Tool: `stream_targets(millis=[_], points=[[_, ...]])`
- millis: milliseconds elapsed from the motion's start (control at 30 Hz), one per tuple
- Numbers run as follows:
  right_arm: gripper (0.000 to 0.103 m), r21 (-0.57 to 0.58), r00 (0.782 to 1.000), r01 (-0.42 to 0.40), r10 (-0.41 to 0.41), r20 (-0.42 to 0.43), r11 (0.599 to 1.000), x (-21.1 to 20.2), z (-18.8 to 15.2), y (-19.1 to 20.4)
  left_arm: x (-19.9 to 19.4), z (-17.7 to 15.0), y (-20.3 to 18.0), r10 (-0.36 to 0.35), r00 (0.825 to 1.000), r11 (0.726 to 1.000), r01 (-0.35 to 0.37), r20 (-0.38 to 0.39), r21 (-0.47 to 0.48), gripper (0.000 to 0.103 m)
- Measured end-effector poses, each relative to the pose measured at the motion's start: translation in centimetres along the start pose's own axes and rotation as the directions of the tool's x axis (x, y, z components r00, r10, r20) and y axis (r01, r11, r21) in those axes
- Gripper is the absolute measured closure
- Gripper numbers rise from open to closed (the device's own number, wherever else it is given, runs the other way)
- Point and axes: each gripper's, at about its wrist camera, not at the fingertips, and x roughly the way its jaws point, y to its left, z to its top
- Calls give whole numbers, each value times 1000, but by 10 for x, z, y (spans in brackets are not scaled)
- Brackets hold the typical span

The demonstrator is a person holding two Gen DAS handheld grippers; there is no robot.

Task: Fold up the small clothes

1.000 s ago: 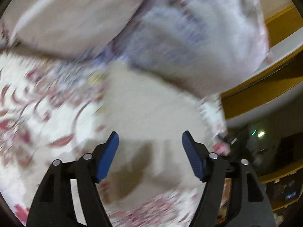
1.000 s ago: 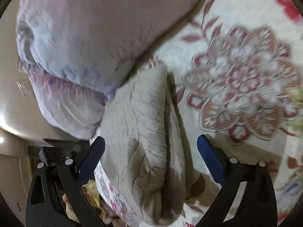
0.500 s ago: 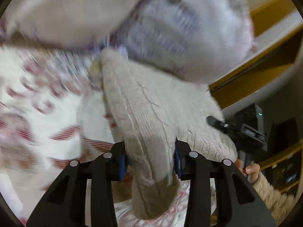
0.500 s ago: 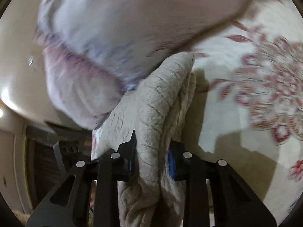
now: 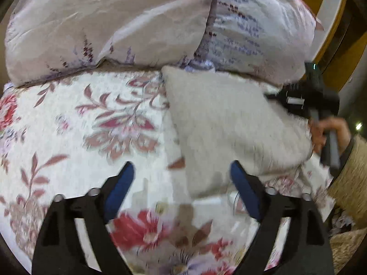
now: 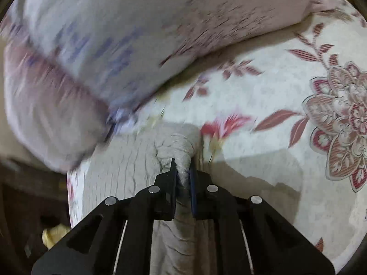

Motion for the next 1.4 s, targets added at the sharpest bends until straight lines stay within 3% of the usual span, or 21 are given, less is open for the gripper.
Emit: stream_targets(millis=[33, 100, 167, 200, 300, 400, 567, 733, 833, 1400], points=[[91, -13, 1000, 7, -7, 22, 1000, -9, -6, 5, -2, -10, 2, 26, 1000, 1000, -26, 3, 6, 2], [73, -84, 996, 61, -55, 76, 995, -36, -26, 15, -4, -22, -3, 53, 999, 999, -52, -5, 9, 2], [14, -127, 984, 123, -104, 145, 984, -66, -51, 13, 1, -27, -7, 62, 998, 998, -62, -29, 9, 2], [11, -148, 977, 141, -113, 182, 979, -81, -67, 11, 5, -31, -10, 75, 996, 997, -75, -47, 9, 2], [11, -203, 965, 182, -134, 227, 962, -115, -127, -4, 18, -37, -16, 94, 991, 996, -94, -92, 12, 2], [11, -258, 958, 257, -210, 195, 931, -102, -171, -3, 32, -39, -23, 132, 980, 991, -131, -146, 14, 2], [11, -382, 947, 320, -296, 121, 867, -67, -203, 19, 44, -42, -36, 223, 957, 974, -214, -182, 70, 2], [4, -455, 899, 431, -412, 147, 779, -39, -214, 35, 41, -49, -34, 210, 956, 978, -205, -206, 46, 2], [1, -411, 900, 430, -418, 125, 803, -39, -209, 30, 39, -51, -33, 208, 955, 978, -203, -213, 43, 2], [1, -403, 894, 443, -426, 137, 801, -36, -213, 31, 39, -49, -35, 224, 947, 974, -226, -228, 19, 2]])
